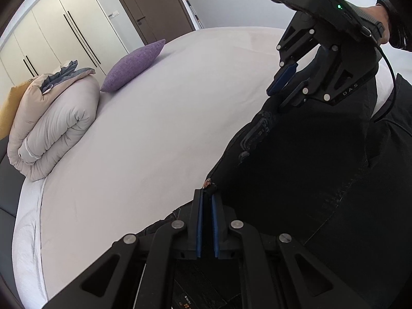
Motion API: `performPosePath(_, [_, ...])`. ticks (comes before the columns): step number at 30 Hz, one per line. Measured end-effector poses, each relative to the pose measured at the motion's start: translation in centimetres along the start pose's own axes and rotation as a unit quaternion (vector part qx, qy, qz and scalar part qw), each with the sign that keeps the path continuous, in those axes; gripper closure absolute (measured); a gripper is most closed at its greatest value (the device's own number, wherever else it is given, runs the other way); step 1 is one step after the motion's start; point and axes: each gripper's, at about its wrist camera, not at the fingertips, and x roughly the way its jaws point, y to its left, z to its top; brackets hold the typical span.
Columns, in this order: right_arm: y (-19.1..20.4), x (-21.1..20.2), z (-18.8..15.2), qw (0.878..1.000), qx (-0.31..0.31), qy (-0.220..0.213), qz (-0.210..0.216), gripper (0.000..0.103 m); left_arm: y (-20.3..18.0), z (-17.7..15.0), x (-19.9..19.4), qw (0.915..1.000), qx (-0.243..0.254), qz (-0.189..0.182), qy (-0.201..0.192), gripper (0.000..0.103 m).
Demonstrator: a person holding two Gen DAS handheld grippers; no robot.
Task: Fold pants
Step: 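Grasp the waistband with both tools and lift it off the bed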
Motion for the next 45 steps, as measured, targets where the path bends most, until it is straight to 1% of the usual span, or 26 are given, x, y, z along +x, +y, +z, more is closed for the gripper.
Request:
performPosePath(1, [0.2,-0.1,0.0,1.0,-0.005,-0.001,0.003,0.093,0.0,-0.1,-0.1,1.0,0.0,0.001,0.0,0.097])
performPosePath(2, [0.2,-0.2,0.1,1.0,-0.013,-0.001,0.001,0.096,0.2,-0.2,-0.1,1.0,-0.002,0.0,0.0,0.097])
performPosePath(4, [0.9,-0.6,-0.1,0.999,-0.032,-0.002,-0.004,0.1,0.2,-0.3,-0.4,1.0,-0.004,-0.001,-0.001,0.097])
performPosePath(7, [2.8,-1.4,-0.3,0.998,-0.061,-0.004,-0.015,0.101,0.5,-0.6,-0.8,1.0,-0.005,0.005,0.001,0.1])
performPosePath(10, [5.6,-2.3,-0.6,0.991,-0.121,-0.011,-0.06,0.101,0.6,-1.1,-1.7,0.9999,-0.002,0.012,0.0,0.1])
performPosePath(12, [8.7,-2.7,-0.7,0.977,-0.187,-0.007,-0.102,0.101,0.3,-1.5,-2.2,0.9998,0.004,0.019,0.003,0.101])
performPosePath(13, [10.3,-2.7,-0.9,0.967,-0.223,-0.004,-0.122,0.101,0.1,-1.7,-2.5,0.9997,0.008,0.023,0.005,0.101])
performPosePath(14, [12.0,-2.6,-1.3,0.952,-0.266,-0.001,-0.15,0.101,-0.2,-2.0,-2.6,0.9996,0.011,0.026,0.005,0.101])
performPosePath(15, [13.7,-2.6,-1.9,0.934,-0.309,0.001,-0.177,0.101,-0.6,-2.3,-2.9,0.9993,0.016,0.032,0.005,0.101])
performPosePath(17, [16.4,-2.8,-2.8,0.907,-0.367,0.001,-0.208,0.101,-1.5,-2.9,-3.5,0.9984,0.029,0.048,-0.001,0.102])
performPosePath(18, [17.4,-3.0,-3.2,0.9,-0.381,-0.002,-0.214,0.101,-2.0,-3.3,-3.9,0.9978,0.034,0.056,-0.005,0.102])
performPosePath(22, [20.1,-4.3,-4.9,0.886,-0.402,-0.015,-0.231,0.101,-4.2,-4.8,-5.5,0.994,0.059,0.091,-0.016,0.102])
performPosePath(24, [21.9,-4.7,-6.0,0.875,-0.42,-0.019,-0.241,0.101,-5.9,-5.6,-6.4,0.99,0.084,0.111,-0.019,0.102])
performPosePath(25, [22.5,-4.6,-5.8,0.87,-0.428,-0.02,-0.245,0.101,-6.6,-6.0,-6.9,0.9881,0.094,0.12,-0.02,0.102])
performPosePath(27, [24.2,-4.7,-6.5,0.86,-0.445,-0.021,-0.25,0.101,-8.0,-6.7,-7.7,0.9855,0.111,0.127,-0.019,0.102])
performPosePath(30, [27.0,-4.4,-8.0,0.847,-0.466,-0.02,-0.255,0.101,-9.9,-8.0,-8.5,0.9832,0.131,0.126,-0.008,0.102])
performPosePath(32, [28.7,-3.9,-9.0,0.836,-0.483,-0.017,-0.261,0.101,-11.1,-9.0,-9.0,0.9826,0.141,0.121,0.0,0.102])
performPosePath(33, [29.5,-3.6,-9.5,0.828,-0.494,-0.016,-0.264,0.101,-11.7,-9.4,-9.2,0.9826,0.145,0.116,0.004,0.102])
performPosePath(34, [30.7,-3.3,-10.4,0.817,-0.51,-0.013,-0.267,0.101,-12.2,-9.9,-9.4,0.9826,0.148,0.112,0.008,0.102])
performPosePath(35, [31.8,-3.0,-11.1,0.809,-0.522,-0.01,-0.271,0.101,-12.8,-10.3,-9.6,0.9825,0.152,0.107,0.012,0.102])
performPosePath(37, [33.9,-2.5,-12.8,0.786,-0.554,-0.002,-0.274,0.101,-14.1,-11.3,-10.0,0.9812,0.163,0.102,0.019,0.102])
performPosePath(39, [35.6,-2.3,-14.0,0.773,-0.576,0.004,-0.267,0.101,-15.1,-12.1,-10.3,0.9805,0.17,0.094,0.027,0.102])
performPosePath(41, [37.4,-2.3,-15.0,0.763,-0.593,0.009,-0.256,0.101,-16.0,-13.0,-10.5,0.9795,0.177,0.09,0.034,0.102])
performPosePath(42, [38.4,-2.5,-15.4,0.76,-0.6,0.01,-0.249,0.101,-16.3,-13.4,-10.6,0.9791,0.178,0.089,0.039,0.102])
performPosePath(44, [40.1,-3.2,-15.7,0.759,-0.606,0.007,-0.239,0.101,-16.7,-14.3,-10.6,0.979,0.178,0.087,0.047,0.102])
performPosePath(45, [40.6,-3.8,-15.5,0.76,-0.606,0.005,-0.235,0.101,-16.8,-14.7,-10.7,0.9793,0.177,0.085,0.05,0.102])
